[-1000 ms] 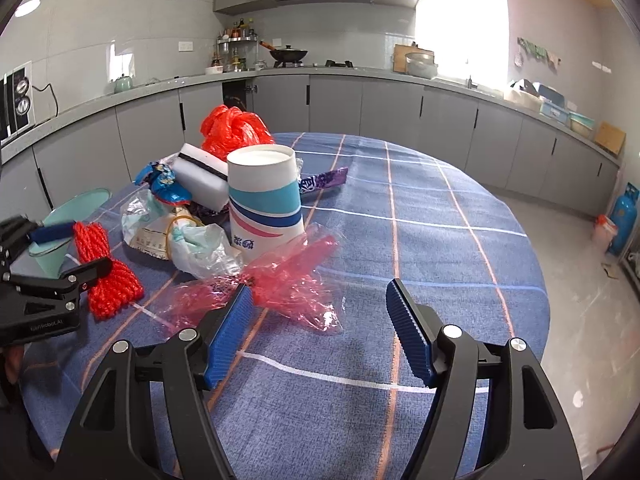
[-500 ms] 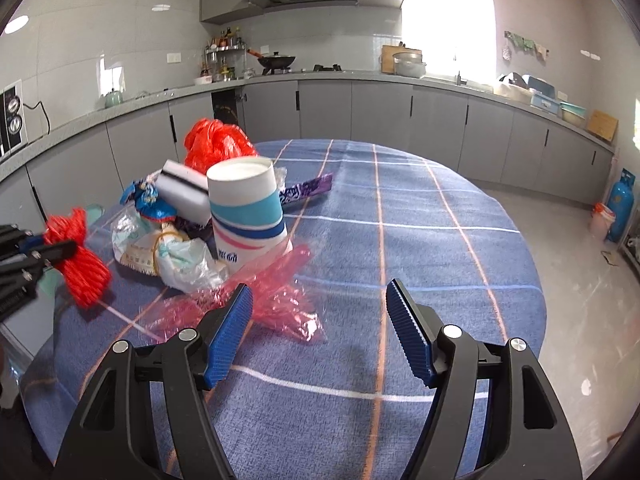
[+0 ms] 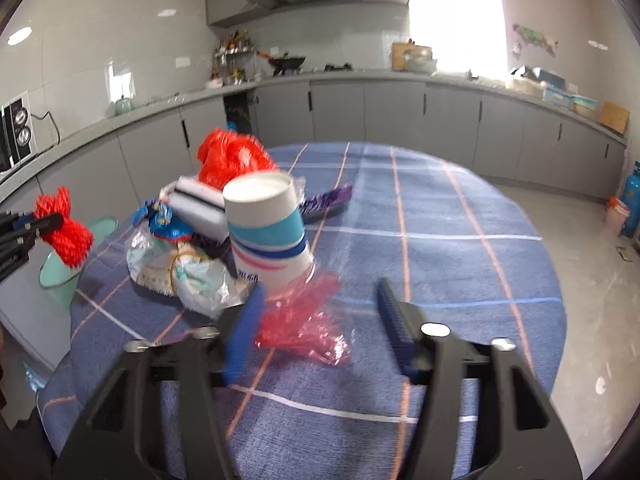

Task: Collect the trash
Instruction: 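Grasp the red mesh net with the left tool while the right tool grasps the pink plastic bag, then carry the red mesh net and pink bag over the teal bin with both tools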

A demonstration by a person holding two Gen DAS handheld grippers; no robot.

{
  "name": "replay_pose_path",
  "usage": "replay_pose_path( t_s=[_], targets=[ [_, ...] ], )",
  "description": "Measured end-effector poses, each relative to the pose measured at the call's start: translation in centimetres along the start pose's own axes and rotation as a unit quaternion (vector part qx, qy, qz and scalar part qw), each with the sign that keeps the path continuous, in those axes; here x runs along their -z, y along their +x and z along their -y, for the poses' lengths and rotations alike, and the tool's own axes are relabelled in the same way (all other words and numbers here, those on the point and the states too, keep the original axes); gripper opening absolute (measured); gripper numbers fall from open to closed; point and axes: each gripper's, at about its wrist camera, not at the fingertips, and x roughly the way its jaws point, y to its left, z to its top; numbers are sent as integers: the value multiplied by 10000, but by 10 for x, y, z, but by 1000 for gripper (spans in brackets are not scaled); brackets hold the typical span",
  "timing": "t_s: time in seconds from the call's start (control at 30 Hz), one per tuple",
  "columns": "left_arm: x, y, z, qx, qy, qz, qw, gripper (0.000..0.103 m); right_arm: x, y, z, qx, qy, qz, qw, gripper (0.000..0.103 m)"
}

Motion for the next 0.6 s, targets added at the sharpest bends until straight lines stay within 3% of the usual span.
replay_pose_path(
  t_s=[0.07, 0.13, 0.6],
  targets=[
    [-1, 0, -2, -28, -26, 12, 10000, 17, 1, 2, -1, -88, 1, -87, 9999, 29],
    [-3, -1, -6, -55, -62, 28, 10000, 17, 2, -3, -4, -121, -68, -10, 9999, 9],
    [-7, -18, -41, -474, -247, 241, 9983, 17, -30, -60, -40, -615, -441, 750, 9943, 5]
  ],
)
